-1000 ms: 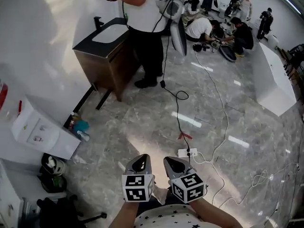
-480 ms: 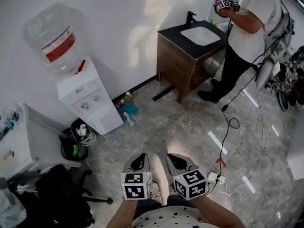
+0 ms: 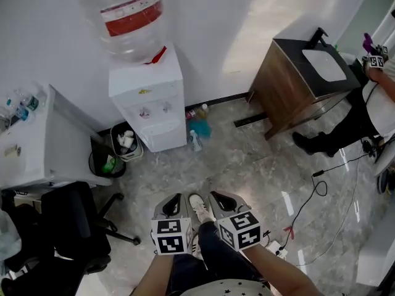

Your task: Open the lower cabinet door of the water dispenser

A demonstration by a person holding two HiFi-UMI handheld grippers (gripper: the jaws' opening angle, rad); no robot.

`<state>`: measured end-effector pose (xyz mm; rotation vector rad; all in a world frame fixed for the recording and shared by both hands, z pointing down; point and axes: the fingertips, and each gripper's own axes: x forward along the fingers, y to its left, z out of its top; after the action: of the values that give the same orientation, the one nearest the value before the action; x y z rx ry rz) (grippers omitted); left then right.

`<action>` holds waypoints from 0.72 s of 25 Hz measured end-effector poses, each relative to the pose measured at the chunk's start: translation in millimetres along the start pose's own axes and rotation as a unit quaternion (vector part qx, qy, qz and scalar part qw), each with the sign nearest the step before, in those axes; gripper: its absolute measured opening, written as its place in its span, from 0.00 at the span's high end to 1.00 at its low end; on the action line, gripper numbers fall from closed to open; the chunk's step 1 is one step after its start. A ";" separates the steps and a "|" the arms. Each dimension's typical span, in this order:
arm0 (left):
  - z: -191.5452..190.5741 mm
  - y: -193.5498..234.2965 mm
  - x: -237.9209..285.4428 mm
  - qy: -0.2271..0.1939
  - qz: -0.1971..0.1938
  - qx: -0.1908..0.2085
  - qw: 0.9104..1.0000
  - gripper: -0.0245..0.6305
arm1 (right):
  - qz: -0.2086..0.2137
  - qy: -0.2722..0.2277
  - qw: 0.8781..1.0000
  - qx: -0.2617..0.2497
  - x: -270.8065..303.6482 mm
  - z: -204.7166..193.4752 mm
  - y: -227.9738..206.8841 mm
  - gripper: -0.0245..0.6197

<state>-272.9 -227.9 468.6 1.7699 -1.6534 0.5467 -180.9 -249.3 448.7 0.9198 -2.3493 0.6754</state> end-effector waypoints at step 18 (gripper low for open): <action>-99.2 153.3 295.6 0.074 0.039 -0.115 0.990 0.95 | 0.021 0.097 0.991 -0.090 431.3 -42.3 -144.2 0.67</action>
<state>-376.1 -369.5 768.6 1.4690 -1.6172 0.4900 -337.4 -514.5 785.9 0.6942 -2.2187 0.5326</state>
